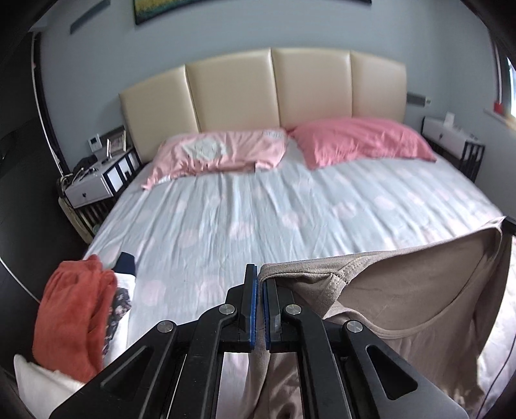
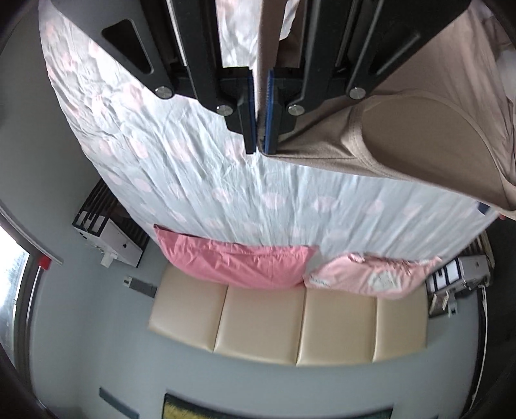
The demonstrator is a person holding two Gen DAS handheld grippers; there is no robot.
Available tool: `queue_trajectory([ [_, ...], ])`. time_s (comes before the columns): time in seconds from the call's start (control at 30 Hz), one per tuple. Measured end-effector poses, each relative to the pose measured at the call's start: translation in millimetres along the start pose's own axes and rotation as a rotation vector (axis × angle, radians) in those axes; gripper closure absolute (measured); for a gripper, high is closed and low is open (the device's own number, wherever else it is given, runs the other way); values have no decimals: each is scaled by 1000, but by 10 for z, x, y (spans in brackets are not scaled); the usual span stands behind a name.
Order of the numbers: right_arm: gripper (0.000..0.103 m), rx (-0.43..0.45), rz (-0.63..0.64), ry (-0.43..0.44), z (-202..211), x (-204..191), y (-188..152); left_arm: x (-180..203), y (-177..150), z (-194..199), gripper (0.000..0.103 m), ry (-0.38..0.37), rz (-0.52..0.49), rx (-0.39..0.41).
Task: Fold clothes
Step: 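Lift the shirt high with both tools and stretch it open between them, then lay the shirt flat on the bed and open both tools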
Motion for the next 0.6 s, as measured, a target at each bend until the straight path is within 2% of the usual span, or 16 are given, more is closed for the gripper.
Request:
queue_trajectory([
  [0.17, 99, -105, 50, -16, -1070, -406, 16, -123, -92, -1173, 100, 34, -4, -136],
  [0.33, 99, -214, 107, 1, -1941, -786, -312, -206, -349, -2133, 100, 47, -25, -260],
  [0.47, 99, -292, 105, 46, -2351, -944, -599, -229, -472, -2330, 100, 60, -40, -288],
  [0.6, 97, -345, 64, 109, -2519, -1010, -771, -243, -574, -2467, 98, 75, -53, -308],
])
Point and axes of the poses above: each gripper's, at about its wrist camera, not at the fingertips, and z roughly against the way its jaws point, x to its right, y to its top, the point moved 9 cm from there along -z, roughly the way its jaws point, and after that the axes turned 13 degrees about -y, right-handed, at the moved point
